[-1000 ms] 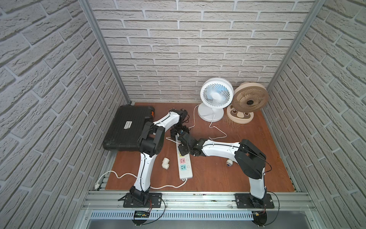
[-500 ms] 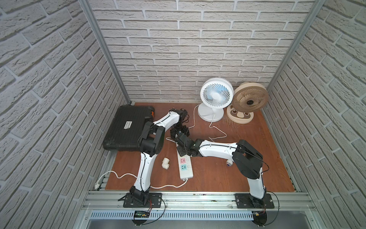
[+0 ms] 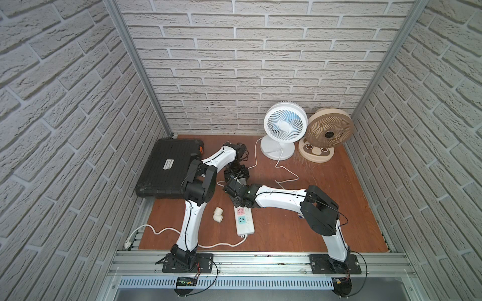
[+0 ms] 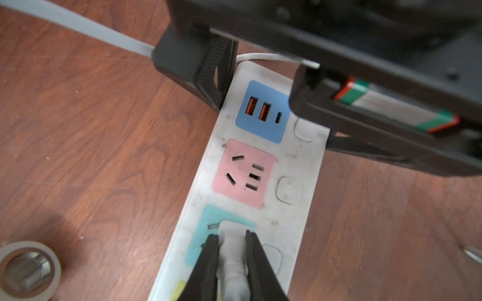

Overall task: Unplug the desk fan from the power strip
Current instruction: Remove the plug from the socket.

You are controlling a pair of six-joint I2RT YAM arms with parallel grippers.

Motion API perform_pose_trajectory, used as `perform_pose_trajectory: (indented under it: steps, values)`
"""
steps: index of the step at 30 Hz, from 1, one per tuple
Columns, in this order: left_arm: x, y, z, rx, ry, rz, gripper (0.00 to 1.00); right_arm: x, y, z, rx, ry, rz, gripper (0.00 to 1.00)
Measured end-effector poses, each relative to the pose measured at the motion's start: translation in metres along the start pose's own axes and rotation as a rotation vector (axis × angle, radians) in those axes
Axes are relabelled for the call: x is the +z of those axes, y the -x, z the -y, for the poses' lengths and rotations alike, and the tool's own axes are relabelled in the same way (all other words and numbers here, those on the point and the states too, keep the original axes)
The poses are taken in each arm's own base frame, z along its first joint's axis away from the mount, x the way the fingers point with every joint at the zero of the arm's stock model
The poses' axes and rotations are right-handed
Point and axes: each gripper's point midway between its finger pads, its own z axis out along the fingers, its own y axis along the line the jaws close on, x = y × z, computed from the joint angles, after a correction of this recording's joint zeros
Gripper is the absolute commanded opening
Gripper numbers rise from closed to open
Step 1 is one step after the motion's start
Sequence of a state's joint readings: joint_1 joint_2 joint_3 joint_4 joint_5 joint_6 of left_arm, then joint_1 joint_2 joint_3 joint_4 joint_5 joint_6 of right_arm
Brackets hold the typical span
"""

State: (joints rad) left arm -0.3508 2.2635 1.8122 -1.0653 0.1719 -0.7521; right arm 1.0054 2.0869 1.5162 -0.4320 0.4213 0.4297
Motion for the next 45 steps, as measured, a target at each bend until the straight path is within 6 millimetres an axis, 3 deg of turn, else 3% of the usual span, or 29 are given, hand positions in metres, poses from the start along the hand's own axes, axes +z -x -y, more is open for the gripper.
perform_pose_trajectory:
  steps: [24,36,45]
  values:
    - [0.0002,0.001,-0.0006,0.001,-0.004,0.015,0.0,0.0026,0.0,0.0094,0.289,0.248,-0.034,0.03]
    - [0.0003,0.0017,0.0006,0.002,-0.01,0.018,0.0,0.0005,0.0,0.0076,0.263,0.216,-0.032,0.03]
    - [0.0004,0.0014,0.0008,0.003,-0.011,0.017,0.0,-0.0024,0.0017,0.001,0.097,0.053,-0.032,0.03]
